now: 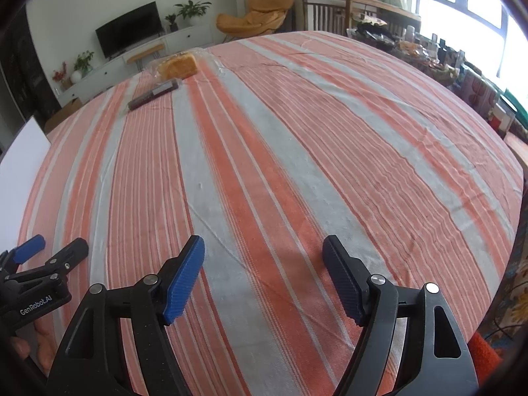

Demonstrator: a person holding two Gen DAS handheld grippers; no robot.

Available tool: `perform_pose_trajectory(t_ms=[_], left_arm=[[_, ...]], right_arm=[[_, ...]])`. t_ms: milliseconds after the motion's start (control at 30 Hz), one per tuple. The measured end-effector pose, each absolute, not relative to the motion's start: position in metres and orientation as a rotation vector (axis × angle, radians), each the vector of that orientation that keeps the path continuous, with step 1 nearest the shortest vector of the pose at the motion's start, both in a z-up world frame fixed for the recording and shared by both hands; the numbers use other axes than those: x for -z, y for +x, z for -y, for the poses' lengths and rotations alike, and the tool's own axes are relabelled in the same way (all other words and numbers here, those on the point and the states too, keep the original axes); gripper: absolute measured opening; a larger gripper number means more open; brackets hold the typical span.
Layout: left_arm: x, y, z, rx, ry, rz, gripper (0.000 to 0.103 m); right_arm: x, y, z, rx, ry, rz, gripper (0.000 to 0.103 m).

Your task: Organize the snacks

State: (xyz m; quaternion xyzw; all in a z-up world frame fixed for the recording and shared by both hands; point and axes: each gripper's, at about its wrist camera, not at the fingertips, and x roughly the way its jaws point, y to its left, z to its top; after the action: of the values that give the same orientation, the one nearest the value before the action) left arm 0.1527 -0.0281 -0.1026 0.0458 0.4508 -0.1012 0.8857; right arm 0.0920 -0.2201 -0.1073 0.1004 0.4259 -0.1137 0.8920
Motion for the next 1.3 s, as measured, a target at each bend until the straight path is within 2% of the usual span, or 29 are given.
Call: perform_pose_trajectory(t_ms=[733,833,933,1100,1233,1267,1300], left_arm=[[0.103,0.153,0.028,0.211,0.095,-0.938,0.103],[0.102,0.16,0.031,0.22,0.107,-1.0,0.103],[0.089,0.174,0.045,0.277,0.14,-1.055,0.102],[0.046,0.211,0.096,0.389,0.394,-0.926,0.102],[0.039,0.28,0.132,0.407,0.553,-0.924,0.102],[0.042,0.3,0.136,0.406,0.545,-0.943,0.101],[0.046,0.319,0.139,0.408,0.527,-0.967,0.095]], right_arm=[[0.107,0.092,0.218,0.24,0.191,-0.889,0.078],[0.107,0.092,0.218,0.238,0.197,-0.887,0.078],[0.107,0.092,0.219,0.235,0.207,-0.885,0.078],[0.107,0.092,0.219,0.233,0.204,-0.886,0.08],[0.107,0.092,0.22,0.218,0.214,-0.886,0.082],[0.107,0.092,0.221,0.216,0.217,-0.885,0.083],[0.107,0.092,0.221,0.211,0.222,-0.884,0.083]])
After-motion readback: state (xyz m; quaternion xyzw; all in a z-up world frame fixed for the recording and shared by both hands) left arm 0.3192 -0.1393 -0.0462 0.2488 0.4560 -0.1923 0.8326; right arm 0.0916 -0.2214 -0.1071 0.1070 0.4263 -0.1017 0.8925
